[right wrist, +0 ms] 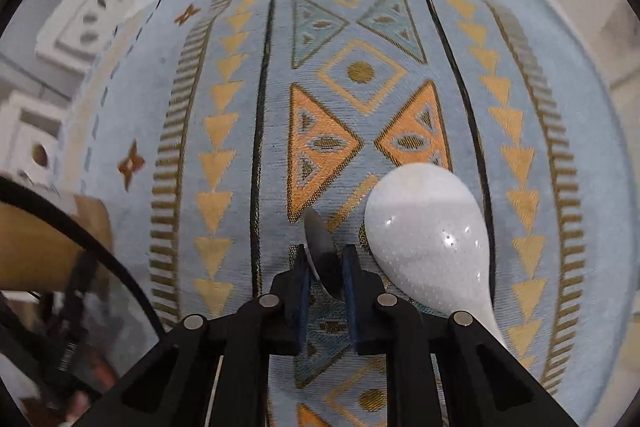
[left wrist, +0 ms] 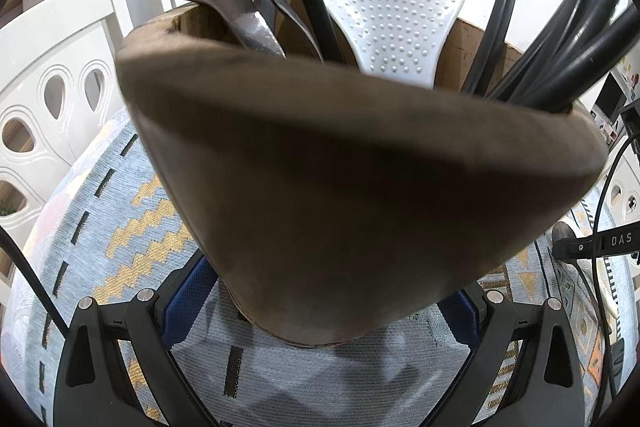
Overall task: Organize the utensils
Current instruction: 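Move the right gripper to the metal spoon and grasp it, then lift the metal spoon and carry it over the wooden cup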
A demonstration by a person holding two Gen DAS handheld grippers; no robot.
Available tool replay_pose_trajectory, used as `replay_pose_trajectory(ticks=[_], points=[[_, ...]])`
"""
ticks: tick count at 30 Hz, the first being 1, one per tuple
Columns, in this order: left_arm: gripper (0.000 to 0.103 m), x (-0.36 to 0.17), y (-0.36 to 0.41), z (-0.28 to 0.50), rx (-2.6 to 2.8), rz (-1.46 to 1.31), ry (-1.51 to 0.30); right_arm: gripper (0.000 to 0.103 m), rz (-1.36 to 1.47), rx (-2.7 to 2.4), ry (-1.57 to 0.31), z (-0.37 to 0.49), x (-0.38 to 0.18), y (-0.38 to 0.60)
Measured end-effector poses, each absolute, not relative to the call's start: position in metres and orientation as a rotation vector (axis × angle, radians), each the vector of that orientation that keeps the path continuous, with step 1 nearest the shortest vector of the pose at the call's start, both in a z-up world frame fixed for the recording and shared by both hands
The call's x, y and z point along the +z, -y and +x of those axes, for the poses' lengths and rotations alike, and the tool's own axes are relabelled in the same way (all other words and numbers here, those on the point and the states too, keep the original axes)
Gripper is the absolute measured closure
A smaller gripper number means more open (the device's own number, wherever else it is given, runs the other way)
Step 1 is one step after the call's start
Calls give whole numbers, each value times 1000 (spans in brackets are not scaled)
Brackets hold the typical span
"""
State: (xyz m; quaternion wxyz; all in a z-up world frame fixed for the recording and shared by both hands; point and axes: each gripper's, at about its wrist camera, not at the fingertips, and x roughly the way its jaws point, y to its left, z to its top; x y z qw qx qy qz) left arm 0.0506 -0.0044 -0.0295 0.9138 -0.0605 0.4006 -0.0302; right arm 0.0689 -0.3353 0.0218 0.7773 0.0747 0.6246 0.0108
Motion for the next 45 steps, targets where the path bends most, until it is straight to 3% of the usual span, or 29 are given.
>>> replay_pose_trajectory(ticks=[8,28,45], points=[[3,-30,4,51,-62,-124,-825,99,442,100,-1269,53,37,364],[3,-30,4,51,-63,-125,-826,99,951,339,-976,29,80,385],[3,-30,4,51,-62,-124,-825,99,669,496,-677,32,247,325]])
